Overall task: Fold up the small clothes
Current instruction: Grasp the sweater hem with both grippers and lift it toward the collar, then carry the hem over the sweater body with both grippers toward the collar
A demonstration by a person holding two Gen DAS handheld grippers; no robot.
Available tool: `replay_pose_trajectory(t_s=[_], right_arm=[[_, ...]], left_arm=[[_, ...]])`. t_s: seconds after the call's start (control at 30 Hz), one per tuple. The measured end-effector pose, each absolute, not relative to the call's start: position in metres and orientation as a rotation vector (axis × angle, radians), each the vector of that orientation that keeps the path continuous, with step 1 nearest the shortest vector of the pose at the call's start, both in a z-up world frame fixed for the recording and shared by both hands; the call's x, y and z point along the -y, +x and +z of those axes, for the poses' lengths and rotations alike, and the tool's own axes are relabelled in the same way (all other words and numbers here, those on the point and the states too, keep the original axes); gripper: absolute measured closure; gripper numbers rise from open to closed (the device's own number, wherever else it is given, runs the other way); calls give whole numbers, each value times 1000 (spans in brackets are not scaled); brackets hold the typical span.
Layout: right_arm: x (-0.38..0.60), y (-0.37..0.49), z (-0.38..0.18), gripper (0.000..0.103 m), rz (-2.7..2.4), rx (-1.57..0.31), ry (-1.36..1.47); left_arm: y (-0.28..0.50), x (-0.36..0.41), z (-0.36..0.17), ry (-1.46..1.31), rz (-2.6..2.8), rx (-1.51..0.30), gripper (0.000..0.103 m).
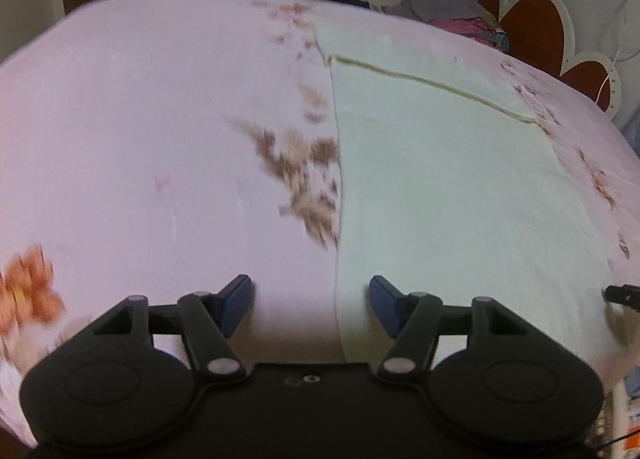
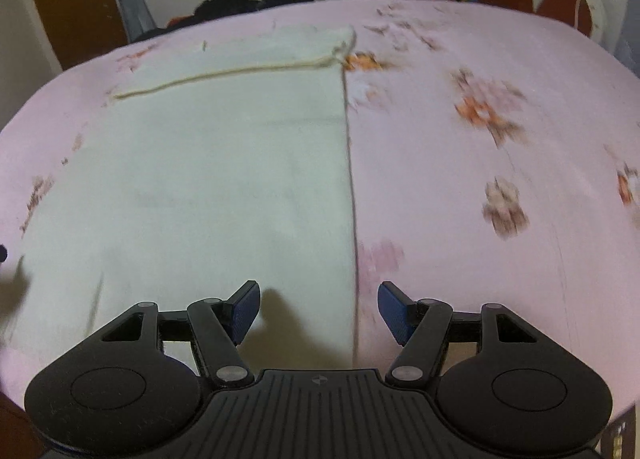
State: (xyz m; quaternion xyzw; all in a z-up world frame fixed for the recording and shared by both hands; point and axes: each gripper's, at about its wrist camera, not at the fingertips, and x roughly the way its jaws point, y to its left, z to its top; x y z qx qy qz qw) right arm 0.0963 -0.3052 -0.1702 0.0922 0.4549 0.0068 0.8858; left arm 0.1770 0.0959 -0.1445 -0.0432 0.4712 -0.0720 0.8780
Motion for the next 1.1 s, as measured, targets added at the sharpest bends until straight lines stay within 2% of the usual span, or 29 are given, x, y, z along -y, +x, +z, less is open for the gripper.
replay_pose_trajectory(t_s=[0.33, 0.37, 0.43, 0.5, 0.53, 0.57, 0.67, 0.83, 1.1], right_arm=[[297, 64, -177, 39, 6, -972, 238], [296, 62, -177, 39, 6, -972, 243], [292, 58, -178, 58, 11, -973, 254], [288, 55, -177, 69, 13, -969, 259], [287, 55, -176, 71, 16, -970, 257], [287, 55, -176, 75, 17, -971, 263], [290, 56, -174, 92, 23, -970, 284], [300, 61, -162, 95, 50, -949, 354], [316, 108, -114, 99, 81, -781, 404]], left_arm=[[154, -80, -161, -123, -256, -1060, 47], [153, -77, -161, -122, -265, -1059, 51], [151, -75, -164, -124, -271, -1055, 57], [152, -75, -164, -138, -273, -1052, 74], [152, -76, -164, -149, -280, -1053, 81], [153, -76, -164, -163, -296, -1062, 96], [155, -71, -164, -166, -324, -1063, 97], [166, -68, -148, -196, -351, -1005, 98], [223, -62, -103, -222, -336, -841, 98]])
